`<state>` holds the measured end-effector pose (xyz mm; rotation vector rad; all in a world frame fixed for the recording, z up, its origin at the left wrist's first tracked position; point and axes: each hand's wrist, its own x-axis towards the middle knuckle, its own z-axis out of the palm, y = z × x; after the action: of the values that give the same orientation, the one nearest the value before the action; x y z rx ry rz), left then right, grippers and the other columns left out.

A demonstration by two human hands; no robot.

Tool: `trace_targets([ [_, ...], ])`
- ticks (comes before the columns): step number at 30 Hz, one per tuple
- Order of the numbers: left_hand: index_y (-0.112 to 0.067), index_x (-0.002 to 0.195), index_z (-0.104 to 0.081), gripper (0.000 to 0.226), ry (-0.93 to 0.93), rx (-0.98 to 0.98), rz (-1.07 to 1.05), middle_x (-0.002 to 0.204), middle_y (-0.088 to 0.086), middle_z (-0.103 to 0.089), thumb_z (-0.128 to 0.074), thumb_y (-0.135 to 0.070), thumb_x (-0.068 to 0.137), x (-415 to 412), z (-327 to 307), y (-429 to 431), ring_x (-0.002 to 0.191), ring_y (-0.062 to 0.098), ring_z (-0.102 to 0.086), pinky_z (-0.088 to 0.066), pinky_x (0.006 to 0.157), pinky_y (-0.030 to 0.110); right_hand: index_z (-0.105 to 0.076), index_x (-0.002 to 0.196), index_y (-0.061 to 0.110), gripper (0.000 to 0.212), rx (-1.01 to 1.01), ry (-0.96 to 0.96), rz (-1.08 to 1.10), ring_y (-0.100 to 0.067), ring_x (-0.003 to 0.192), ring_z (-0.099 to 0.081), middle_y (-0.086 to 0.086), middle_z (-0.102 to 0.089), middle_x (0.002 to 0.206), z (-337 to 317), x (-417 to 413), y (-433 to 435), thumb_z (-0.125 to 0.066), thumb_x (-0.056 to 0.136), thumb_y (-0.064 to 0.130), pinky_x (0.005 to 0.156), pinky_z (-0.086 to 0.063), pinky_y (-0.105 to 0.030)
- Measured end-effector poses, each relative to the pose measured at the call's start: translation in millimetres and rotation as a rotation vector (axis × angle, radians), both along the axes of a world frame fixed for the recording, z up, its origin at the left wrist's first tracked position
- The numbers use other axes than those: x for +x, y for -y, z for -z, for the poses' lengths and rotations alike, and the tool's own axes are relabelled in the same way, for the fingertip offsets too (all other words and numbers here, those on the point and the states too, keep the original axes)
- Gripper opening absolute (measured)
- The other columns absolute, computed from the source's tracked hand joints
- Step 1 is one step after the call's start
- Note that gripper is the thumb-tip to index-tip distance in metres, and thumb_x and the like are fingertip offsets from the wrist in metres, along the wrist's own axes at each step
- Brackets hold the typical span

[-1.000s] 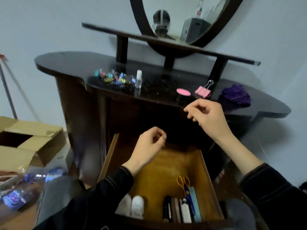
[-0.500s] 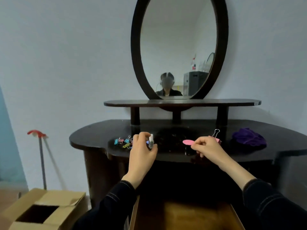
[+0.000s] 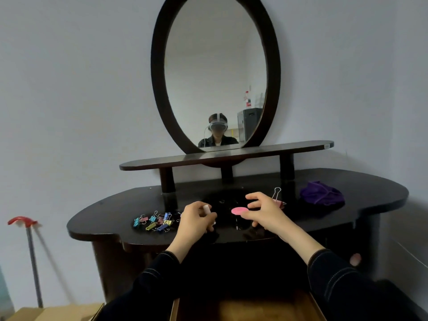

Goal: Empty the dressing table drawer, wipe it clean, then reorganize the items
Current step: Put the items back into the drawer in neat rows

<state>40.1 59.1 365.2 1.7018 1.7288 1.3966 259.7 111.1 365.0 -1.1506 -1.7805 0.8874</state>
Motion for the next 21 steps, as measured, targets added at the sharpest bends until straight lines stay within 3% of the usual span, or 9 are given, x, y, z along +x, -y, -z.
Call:
trace_targets([
  [4, -0.012, 0.099, -0.065, 0.013, -0.079, 0.011, 0.038, 0.084, 0.007, -0.073, -0.072, -0.015, 0.09, 16, -1, -6, 0.053, 0.01, -0.063, -0.053, 0.057, 0.023, -0.06, 0.121, 0.026, 0.05, -0.036, -0.061, -0.041, -0.007, 0.056, -0.065, 0.003, -0.065, 0.114, -1, 3, -1, -0.082, 0.078, 0.039, 0.041, -0.041, -0.017],
  [6, -0.012, 0.097, -0.066, 0.01, -0.144, 0.029, 0.032, 0.084, 0.007, -0.071, -0.072, -0.015, 0.089, 22, -1, -9, 0.062, 0.013, -0.065, -0.056, 0.063, 0.027, -0.066, 0.102, 0.027, 0.022, 0.084, -0.108, 0.056, -0.008, 0.06, -0.065, 0.002, -0.068, 0.101, 2, 4, -2, -0.075, 0.082, 0.026, 0.048, -0.045, -0.02],
  [8, -0.011, 0.095, -0.068, 0.009, -0.182, 0.037, 0.022, 0.085, 0.005, -0.07, -0.072, -0.015, 0.088, 26, 0, -11, 0.073, 0.018, -0.066, -0.057, 0.075, 0.035, -0.066, 0.089, 0.027, 0.013, 0.196, -0.137, 0.245, -0.01, 0.076, -0.066, 0.004, -0.068, 0.091, 4, 9, -5, -0.07, 0.085, 0.016, 0.062, -0.048, -0.021],
  [10, -0.011, 0.096, -0.069, 0.009, -0.188, 0.036, 0.017, 0.087, 0.005, -0.07, -0.072, -0.015, 0.088, 26, 1, -13, 0.076, 0.019, -0.066, -0.056, 0.078, 0.036, -0.06, 0.093, 0.022, 0.014, 0.205, -0.166, 0.449, -0.015, 0.085, -0.066, 0.005, -0.065, 0.094, 3, 18, -8, -0.07, 0.085, 0.016, 0.07, -0.053, -0.031],
  [12, -0.01, 0.097, -0.069, 0.011, -0.194, 0.038, 0.011, 0.087, 0.007, -0.071, -0.072, -0.014, 0.087, 25, 1, -15, 0.071, 0.017, -0.066, -0.057, 0.075, 0.035, -0.053, 0.108, 0.017, 0.031, 0.149, -0.142, 0.599, -0.019, 0.084, -0.059, 0.003, -0.057, 0.106, 1, 26, -12, -0.072, 0.085, 0.024, 0.07, -0.049, -0.036],
  [15, -0.01, 0.1, -0.067, 0.015, -0.165, 0.029, 0.006, 0.086, 0.009, -0.071, -0.071, -0.01, 0.086, 22, 2, -18, 0.057, 0.01, -0.063, -0.056, 0.066, 0.029, -0.042, 0.131, 0.012, 0.058, 0.064, 0.03, 0.6, -0.022, 0.084, -0.052, -0.005, -0.047, 0.118, -1, 30, -17, -0.072, 0.088, 0.037, 0.068, -0.042, -0.034],
  [21, 0.003, 0.104, -0.066, 0.02, -0.14, -0.006, 0.031, 0.087, 0.017, -0.073, -0.07, -0.008, 0.088, 20, 3, -31, 0.054, 0.009, -0.061, -0.053, 0.063, 0.027, -0.048, 0.121, 0.022, 0.044, 0.214, 0.018, 0.531, -0.009, 0.077, -0.057, -0.001, -0.053, 0.115, 7, 26, -15, -0.07, 0.085, 0.036, 0.055, -0.039, -0.027],
])
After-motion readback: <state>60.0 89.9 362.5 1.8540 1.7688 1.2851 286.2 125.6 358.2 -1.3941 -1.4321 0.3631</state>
